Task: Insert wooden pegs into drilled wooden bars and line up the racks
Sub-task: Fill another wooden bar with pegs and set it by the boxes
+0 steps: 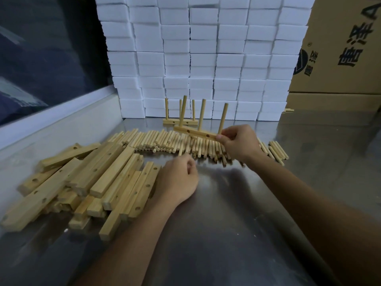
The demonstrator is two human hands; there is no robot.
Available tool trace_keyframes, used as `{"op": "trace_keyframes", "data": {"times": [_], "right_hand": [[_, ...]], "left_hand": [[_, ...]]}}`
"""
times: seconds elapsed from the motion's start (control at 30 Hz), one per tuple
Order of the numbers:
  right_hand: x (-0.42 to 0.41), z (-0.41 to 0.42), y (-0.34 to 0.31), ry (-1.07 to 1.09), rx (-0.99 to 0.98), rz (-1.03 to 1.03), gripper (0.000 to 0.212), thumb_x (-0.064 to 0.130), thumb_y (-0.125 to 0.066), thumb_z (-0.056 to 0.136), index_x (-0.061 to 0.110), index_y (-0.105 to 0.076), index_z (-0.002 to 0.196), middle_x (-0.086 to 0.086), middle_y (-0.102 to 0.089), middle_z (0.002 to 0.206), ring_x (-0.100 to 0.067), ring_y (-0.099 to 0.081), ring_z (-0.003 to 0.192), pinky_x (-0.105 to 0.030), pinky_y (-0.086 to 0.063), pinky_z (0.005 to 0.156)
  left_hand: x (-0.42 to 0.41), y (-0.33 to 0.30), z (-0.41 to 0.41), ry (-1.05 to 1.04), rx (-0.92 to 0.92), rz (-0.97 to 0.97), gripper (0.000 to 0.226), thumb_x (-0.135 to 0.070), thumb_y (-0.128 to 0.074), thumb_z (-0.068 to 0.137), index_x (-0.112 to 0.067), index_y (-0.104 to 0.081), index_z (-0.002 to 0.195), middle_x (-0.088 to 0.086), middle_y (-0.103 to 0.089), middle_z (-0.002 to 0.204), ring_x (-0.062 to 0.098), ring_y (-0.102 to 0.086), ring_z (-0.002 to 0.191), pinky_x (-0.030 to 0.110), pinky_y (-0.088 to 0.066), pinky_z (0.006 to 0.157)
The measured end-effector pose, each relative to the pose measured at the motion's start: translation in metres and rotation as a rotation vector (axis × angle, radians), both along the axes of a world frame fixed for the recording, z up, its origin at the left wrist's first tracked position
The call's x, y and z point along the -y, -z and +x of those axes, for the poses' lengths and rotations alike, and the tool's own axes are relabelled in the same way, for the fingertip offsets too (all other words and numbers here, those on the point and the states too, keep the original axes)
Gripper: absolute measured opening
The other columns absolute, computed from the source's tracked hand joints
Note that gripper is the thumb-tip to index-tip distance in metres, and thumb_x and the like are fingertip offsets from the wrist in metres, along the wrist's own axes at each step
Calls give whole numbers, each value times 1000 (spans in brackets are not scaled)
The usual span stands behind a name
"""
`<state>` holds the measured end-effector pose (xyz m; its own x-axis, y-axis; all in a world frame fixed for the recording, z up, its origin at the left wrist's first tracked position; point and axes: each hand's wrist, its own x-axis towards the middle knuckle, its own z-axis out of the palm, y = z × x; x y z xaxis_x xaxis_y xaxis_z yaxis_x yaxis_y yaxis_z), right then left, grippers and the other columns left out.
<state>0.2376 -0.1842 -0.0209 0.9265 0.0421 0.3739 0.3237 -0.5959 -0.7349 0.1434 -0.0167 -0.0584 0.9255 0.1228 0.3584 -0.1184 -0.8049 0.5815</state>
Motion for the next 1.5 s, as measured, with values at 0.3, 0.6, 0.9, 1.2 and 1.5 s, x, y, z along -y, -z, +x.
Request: {"op": "trace_keyframes", "data": {"times": [0.3, 0.6, 0.9, 1.2, 1.5], "right_hand": [[-50, 115, -3, 18, -46, -32, 18, 25, -72, 92, 10, -76, 101, 0, -69, 87, -5, -59, 71, -22, -49, 68], [-79, 158, 11, 30, -106, -226, 17, 17, -74, 89, 4, -75, 98, -9, -71, 92, -22, -67, 85, -34, -57, 80], [-70, 140, 2, 117, 27, -283, 15, 8, -64, 81, 3, -69, 94, -12, -71, 86, -27, -69, 79, -39, -61, 73], [-60, 77, -5, -117, 162, -230, 13, 15, -61, 91, 12, -74, 91, 0, -70, 82, -12, -66, 75, -35, -61, 76], [-59, 14, 12, -214, 365, -312, 14, 20, -60, 93, 12, -71, 93, 0, -67, 89, -14, -60, 83, -39, -53, 79]], "left_hand": [[4, 6, 7, 88, 81, 291, 5, -34, -41, 95, -32, -45, 98, -11, -50, 91, 11, -44, 82, 33, -34, 69], [6, 2, 5, 55, 57, 353, 11, -36, -38, 95, -30, -43, 103, -11, -41, 90, 9, -34, 78, 33, -26, 67], [10, 14, -2, -36, -72, 506, 36, -39, -23, 100, -32, -34, 133, 1, -35, 143, 21, -31, 130, 45, -25, 107], [11, 20, -8, -9, -157, 447, 53, -48, -13, 101, -32, -20, 151, 3, -15, 164, 20, -5, 151, 47, -4, 121], [18, 17, -25, -61, -137, 488, 63, -52, -9, 95, -31, -21, 153, 3, -21, 164, 22, -12, 152, 52, 9, 116]]}}
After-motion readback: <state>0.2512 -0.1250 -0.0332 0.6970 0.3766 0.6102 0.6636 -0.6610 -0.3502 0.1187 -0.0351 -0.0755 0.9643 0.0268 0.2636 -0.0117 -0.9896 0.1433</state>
